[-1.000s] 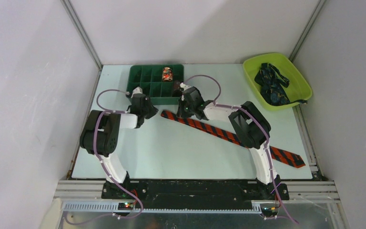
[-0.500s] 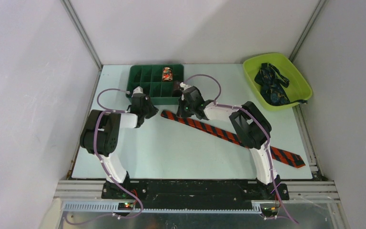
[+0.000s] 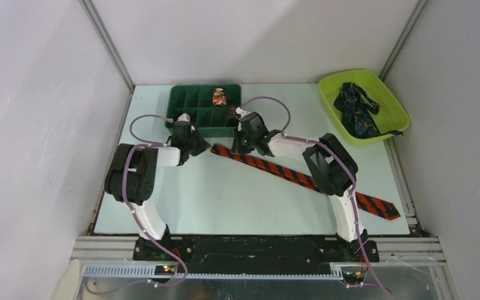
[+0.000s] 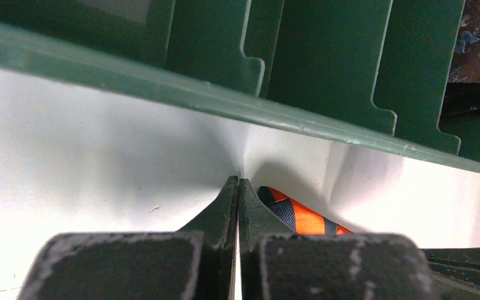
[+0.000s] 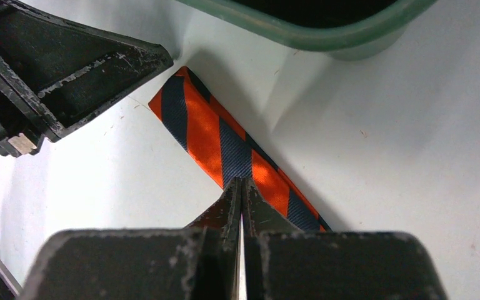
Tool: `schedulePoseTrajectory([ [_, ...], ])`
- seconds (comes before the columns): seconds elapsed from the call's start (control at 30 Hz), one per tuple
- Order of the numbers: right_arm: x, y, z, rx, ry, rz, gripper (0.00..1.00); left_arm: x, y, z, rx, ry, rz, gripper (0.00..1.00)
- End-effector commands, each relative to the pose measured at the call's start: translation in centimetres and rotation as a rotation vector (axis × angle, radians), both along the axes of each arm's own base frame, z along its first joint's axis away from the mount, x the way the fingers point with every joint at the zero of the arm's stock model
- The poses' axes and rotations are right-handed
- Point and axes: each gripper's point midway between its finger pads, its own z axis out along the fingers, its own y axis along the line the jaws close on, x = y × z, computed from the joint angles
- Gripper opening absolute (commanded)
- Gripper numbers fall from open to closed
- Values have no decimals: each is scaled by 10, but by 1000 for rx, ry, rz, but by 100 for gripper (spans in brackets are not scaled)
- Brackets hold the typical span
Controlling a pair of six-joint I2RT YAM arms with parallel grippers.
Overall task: Roll the ties
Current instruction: Roll the tie at the center of the board.
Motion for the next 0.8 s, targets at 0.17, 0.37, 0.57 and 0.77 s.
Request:
schedulePoseTrajectory([
  [0.17, 3, 2, 2, -20, 13, -10, 0, -20, -3, -14, 16, 80, -55, 0],
  [0.37, 2, 2, -6, -35, 29, -13, 0, -22, -6, -12, 2, 69, -74, 0],
  [0.57, 2, 1, -10, -45, 37, -15, 0, -24, -12, -9, -27, 52, -99, 0],
  [0.77, 2, -1, -13, -51, 41, -19, 0, -23, -21, 0, -80, 19, -126, 0],
])
